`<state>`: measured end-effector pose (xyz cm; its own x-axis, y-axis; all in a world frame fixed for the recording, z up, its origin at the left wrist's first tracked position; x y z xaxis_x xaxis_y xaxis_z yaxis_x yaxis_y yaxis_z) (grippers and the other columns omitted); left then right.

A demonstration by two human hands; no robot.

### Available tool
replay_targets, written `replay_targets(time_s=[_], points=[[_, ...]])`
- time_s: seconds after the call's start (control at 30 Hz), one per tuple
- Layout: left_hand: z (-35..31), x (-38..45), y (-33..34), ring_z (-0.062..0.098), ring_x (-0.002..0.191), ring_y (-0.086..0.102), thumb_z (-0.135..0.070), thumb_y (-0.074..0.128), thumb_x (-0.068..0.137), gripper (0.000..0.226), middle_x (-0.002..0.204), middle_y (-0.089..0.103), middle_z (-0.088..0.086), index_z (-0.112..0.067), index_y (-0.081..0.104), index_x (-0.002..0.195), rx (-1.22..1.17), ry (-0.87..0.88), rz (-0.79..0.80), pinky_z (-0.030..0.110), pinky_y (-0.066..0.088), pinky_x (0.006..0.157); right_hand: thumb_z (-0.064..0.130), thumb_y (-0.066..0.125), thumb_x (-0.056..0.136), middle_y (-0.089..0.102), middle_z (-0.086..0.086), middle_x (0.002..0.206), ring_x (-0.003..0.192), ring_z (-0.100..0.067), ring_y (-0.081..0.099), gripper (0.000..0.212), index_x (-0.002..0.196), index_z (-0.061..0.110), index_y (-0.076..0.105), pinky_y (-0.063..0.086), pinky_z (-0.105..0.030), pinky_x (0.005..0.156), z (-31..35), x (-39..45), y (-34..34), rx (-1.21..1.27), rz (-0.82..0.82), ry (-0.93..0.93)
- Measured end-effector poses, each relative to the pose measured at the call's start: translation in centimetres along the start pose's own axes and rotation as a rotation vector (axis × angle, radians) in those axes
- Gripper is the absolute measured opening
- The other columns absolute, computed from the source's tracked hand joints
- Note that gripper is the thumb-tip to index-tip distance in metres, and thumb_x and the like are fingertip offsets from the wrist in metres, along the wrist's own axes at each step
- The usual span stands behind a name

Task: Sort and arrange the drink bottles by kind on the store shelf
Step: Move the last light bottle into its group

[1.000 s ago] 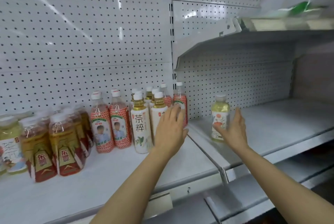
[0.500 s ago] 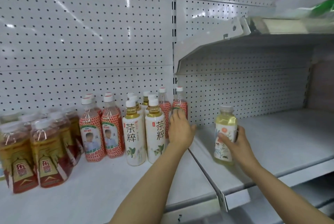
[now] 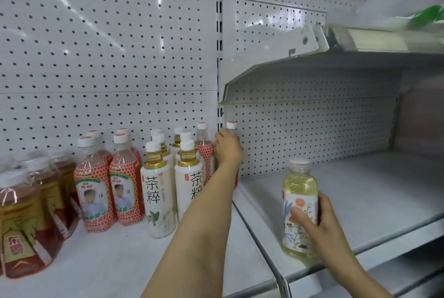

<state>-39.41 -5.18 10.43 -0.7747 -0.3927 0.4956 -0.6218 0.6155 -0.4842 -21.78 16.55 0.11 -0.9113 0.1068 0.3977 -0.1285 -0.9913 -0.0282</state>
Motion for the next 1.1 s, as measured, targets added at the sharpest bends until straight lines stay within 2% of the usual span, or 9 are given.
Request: replay_targets(time_s=[0.17, 0.23, 0.37, 0.43, 0.53, 0.67, 0.8, 0.93, 1.1], points=[[-0.2, -2.3, -0.4, 0.024, 0.098, 0.056, -0.03, 0.045, 0.103, 0.031, 0.117, 0.052, 0.01, -0.006, 0.045, 0.122, -0.09, 0.084, -0.036, 0.042, 0.054, 0.085, 0.04, 0.065, 0.08, 0.067, 0.0, 0.105, 0.092, -0.018, 0.069, 0.045, 0.121, 0.026, 0.052, 0.054, -0.033, 0.073, 0.0, -0.3, 0.1, 0.052, -0.02, -0.024], [-0.2, -3.8, -1.4, 0.022, 0.095, 0.055, -0.034, 0.041, 0.104, 0.03, 0.108, 0.052, 0.005, -0.008, 0.047, 0.118, -0.124, 0.112, -0.058, 0.041, 0.053, 0.085, 0.042, 0.061, 0.082, 0.067, 0.001, 0.104, 0.089, -0.016, 0.07, 0.041, 0.119, 0.027, 0.052, 0.054, -0.031, 0.069, 0.4, -0.6, 0.5, 0.06, -0.039, -0.049], [-1.2, -8.1, -4.4, 0.016, 0.085, 0.051, -0.041, 0.032, 0.104, 0.032, 0.094, 0.051, -0.003, -0.014, 0.05, 0.107, -0.155, 0.233, -0.114, 0.033, 0.048, 0.077, 0.047, 0.053, 0.081, 0.066, 0.004, 0.103, 0.083, -0.01, 0.069, 0.049, 0.123, 0.022, 0.05, 0.053, -0.02, 0.06, 1.3, -1.1, 1.8, 0.064, -0.062, -0.094], [-1.5, -9.9, -6.7, 0.016, 0.082, 0.053, -0.047, 0.029, 0.102, 0.036, 0.091, 0.052, -0.003, -0.017, 0.05, 0.102, -0.201, 0.274, -0.163, 0.035, 0.05, 0.074, 0.047, 0.053, 0.082, 0.067, 0.004, 0.103, 0.081, -0.006, 0.069, 0.049, 0.124, 0.022, 0.049, 0.054, -0.019, 0.06, 1.7, -1.4, 2.7, 0.078, -0.057, -0.103], [-1.1, -12.0, -10.8, 0.019, 0.082, 0.055, -0.047, 0.031, 0.102, 0.031, 0.089, 0.054, -0.003, -0.021, 0.048, 0.099, -0.252, 0.306, -0.191, 0.038, 0.052, 0.073, 0.048, 0.053, 0.083, 0.068, 0.001, 0.104, 0.083, -0.013, 0.071, 0.051, 0.125, 0.022, 0.048, 0.056, -0.027, 0.064, 2.3, -2.0, 4.2, 0.108, -0.026, -0.104], [0.0, -14.2, -16.9, 0.018, 0.08, 0.055, -0.04, 0.037, 0.105, 0.026, 0.088, 0.056, -0.002, -0.018, 0.05, 0.099, -0.274, 0.334, -0.229, 0.031, 0.046, 0.069, 0.047, 0.057, 0.083, 0.068, -0.006, 0.103, 0.083, -0.026, 0.071, 0.046, 0.121, 0.022, 0.049, 0.059, -0.04, 0.066, 2.9, -3.3, 6.9, 0.192, 0.021, -0.079], [3.0, -14.7, -22.1, 0.019, 0.077, 0.055, -0.039, 0.038, 0.104, 0.031, 0.086, 0.059, 0.003, -0.013, 0.052, 0.096, -0.259, 0.321, -0.277, 0.03, 0.044, 0.067, 0.046, 0.056, 0.084, 0.068, -0.005, 0.105, 0.085, -0.021, 0.071, 0.048, 0.123, 0.02, 0.048, 0.058, -0.03, 0.063, 3.4, -4.9, 10.5, 0.205, 0.058, -0.078], [7.3, -14.3, -25.4, 0.006, 0.074, 0.048, -0.032, 0.04, 0.105, 0.022, 0.082, 0.053, -0.007, -0.015, 0.051, 0.095, -0.224, 0.271, -0.326, 0.02, 0.033, 0.064, 0.047, 0.055, 0.082, 0.068, 0.0, 0.105, 0.079, -0.007, 0.071, 0.049, 0.122, 0.02, 0.049, 0.056, -0.021, 0.06, 4.0, -6.5, 14.1, 0.208, 0.077, -0.078], [12.2, -12.4, -27.3, 0.016, 0.081, 0.052, -0.036, 0.039, 0.104, 0.024, 0.089, 0.055, -0.002, -0.017, 0.052, 0.103, -0.194, 0.198, -0.288, 0.028, 0.038, 0.068, 0.045, 0.053, 0.084, 0.067, 0.004, 0.106, 0.081, -0.004, 0.07, 0.046, 0.125, 0.023, 0.048, 0.055, -0.019, 0.06, 5.5, -8.1, 19.0, 0.226, 0.111, -0.074]])
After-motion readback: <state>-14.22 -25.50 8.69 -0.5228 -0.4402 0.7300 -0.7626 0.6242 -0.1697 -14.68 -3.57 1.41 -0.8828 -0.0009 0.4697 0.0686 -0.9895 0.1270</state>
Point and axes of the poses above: each hand's wrist, its own x-axis towards the middle knuckle, its own y-axis out of the palm, z = x × y, the point moved 5 cm from there along x, towards the middle knuckle
